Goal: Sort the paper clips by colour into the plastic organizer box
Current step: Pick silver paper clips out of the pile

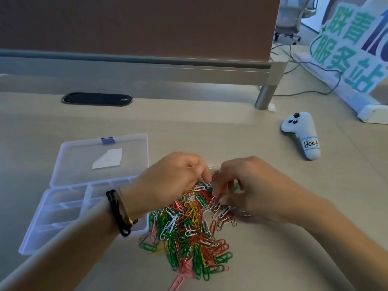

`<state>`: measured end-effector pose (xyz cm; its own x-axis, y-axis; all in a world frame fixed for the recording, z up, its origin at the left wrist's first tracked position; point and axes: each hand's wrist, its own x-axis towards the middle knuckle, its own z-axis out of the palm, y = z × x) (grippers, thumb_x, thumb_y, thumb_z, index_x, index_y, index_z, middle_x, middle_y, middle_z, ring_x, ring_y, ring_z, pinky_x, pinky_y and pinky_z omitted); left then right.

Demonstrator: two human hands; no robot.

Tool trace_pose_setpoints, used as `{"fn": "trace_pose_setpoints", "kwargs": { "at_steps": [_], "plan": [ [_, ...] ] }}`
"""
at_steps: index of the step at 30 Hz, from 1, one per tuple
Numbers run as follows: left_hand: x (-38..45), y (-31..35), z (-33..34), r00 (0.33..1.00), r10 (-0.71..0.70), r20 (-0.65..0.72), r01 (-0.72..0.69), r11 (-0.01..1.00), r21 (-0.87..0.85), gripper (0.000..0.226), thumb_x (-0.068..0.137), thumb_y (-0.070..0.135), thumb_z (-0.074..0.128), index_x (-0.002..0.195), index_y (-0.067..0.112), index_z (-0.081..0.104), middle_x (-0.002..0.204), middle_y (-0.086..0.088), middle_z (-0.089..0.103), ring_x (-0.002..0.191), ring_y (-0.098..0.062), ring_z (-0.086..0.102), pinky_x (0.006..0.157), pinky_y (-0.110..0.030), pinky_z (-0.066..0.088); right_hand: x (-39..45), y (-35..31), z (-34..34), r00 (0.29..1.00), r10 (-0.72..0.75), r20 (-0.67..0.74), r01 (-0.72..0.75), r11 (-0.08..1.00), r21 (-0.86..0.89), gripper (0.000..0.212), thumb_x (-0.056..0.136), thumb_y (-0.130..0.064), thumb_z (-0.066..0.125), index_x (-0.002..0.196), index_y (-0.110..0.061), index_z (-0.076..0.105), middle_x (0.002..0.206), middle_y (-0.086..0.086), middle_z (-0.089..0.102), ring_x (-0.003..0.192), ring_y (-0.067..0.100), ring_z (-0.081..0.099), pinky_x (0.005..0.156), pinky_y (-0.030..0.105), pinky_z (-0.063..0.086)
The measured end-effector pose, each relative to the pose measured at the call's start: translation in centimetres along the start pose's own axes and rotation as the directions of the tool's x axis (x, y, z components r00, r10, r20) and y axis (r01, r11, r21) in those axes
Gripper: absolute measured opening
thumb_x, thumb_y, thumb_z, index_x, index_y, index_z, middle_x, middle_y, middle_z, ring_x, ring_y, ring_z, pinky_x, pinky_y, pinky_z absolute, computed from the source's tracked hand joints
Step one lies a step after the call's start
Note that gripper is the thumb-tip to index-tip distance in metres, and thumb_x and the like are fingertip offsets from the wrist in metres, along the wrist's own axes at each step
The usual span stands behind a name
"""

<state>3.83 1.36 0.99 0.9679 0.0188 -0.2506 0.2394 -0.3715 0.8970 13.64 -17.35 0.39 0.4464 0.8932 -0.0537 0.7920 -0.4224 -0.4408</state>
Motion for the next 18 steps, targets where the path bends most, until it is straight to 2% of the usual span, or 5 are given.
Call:
{"fn": "trace_pose_setpoints", "kwargs": {
  "at_steps": [2, 8, 11, 15, 18],
  "plan": [
    [-0.1, -0.5, 0.4, 0.998, 0.066, -0.001, -0.066, 0.996, 0.055, 0.026, 0.104, 0.013, 0.041, 0.094, 0.016, 0.065, 0.048, 0.004, 0.042, 0.045, -0.012, 0.033, 0.045, -0.021, 0.030, 0.3, -0.1, 0.4, 1.000, -0.024, -0.019, 0.024, 1.000, -0.010, 0.015, 0.076, -0.034, 0.079, 0.089, -0.034, 0.073, 0.086, -0.017, 0.063, 0.080, -0.001, 0.057, 0.074, 0.023, 0.048],
    [-0.5, -2.4, 0.0, 0.943, 0.246, -0.223, -0.164, 0.929, 0.332, 0.009, 0.087, 0.026, 0.071, 0.079, 0.026, 0.068, 0.042, 0.009, 0.035, 0.044, -0.014, 0.031, 0.051, -0.043, 0.046, 0.3, -0.5, 1.1, 0.998, -0.066, -0.001, 0.066, 0.990, -0.124, 0.008, 0.078, -0.033, 0.071, 0.086, -0.031, 0.069, 0.083, -0.013, 0.063, 0.080, 0.008, 0.056, 0.076, 0.035, 0.049],
    [-0.4, -2.6, 0.4, 0.925, 0.273, -0.264, -0.133, 0.885, 0.446, 0.005, 0.085, 0.031, 0.073, 0.083, 0.032, 0.069, 0.040, 0.008, 0.041, 0.039, -0.008, 0.034, 0.047, -0.034, 0.043, -0.1, -0.3, 0.7, 0.999, -0.014, -0.034, 0.010, 0.993, -0.115, 0.007, 0.083, -0.024, 0.069, 0.089, -0.027, 0.070, 0.084, -0.011, 0.069, 0.077, 0.008, 0.059, 0.075, 0.034, 0.049],
    [-0.2, -2.5, 1.3, 0.929, 0.284, -0.238, -0.074, 0.772, 0.631, 0.010, 0.086, 0.044, 0.069, 0.094, 0.038, 0.069, 0.048, 0.009, 0.041, 0.052, -0.004, 0.044, 0.053, -0.025, 0.034, -0.7, -0.2, 0.0, 0.997, 0.043, -0.063, -0.043, 0.999, 0.008, 0.011, 0.085, -0.017, 0.075, 0.087, -0.028, 0.076, 0.071, -0.021, 0.065, 0.067, -0.008, 0.056, 0.065, 0.009, 0.038],
    [-0.1, -2.1, 1.9, 0.920, 0.326, -0.216, -0.067, 0.676, 0.734, 0.013, 0.092, 0.046, 0.061, 0.096, 0.036, 0.069, 0.058, 0.013, 0.048, 0.068, -0.008, 0.053, 0.063, -0.029, 0.045, -0.8, 0.2, -0.3, 0.994, 0.069, -0.085, -0.071, 0.997, -0.026, 0.009, 0.083, -0.024, 0.075, 0.087, -0.032, 0.078, 0.068, -0.024, 0.060, 0.068, -0.005, 0.055, 0.067, 0.017, 0.043]
  ]
}}
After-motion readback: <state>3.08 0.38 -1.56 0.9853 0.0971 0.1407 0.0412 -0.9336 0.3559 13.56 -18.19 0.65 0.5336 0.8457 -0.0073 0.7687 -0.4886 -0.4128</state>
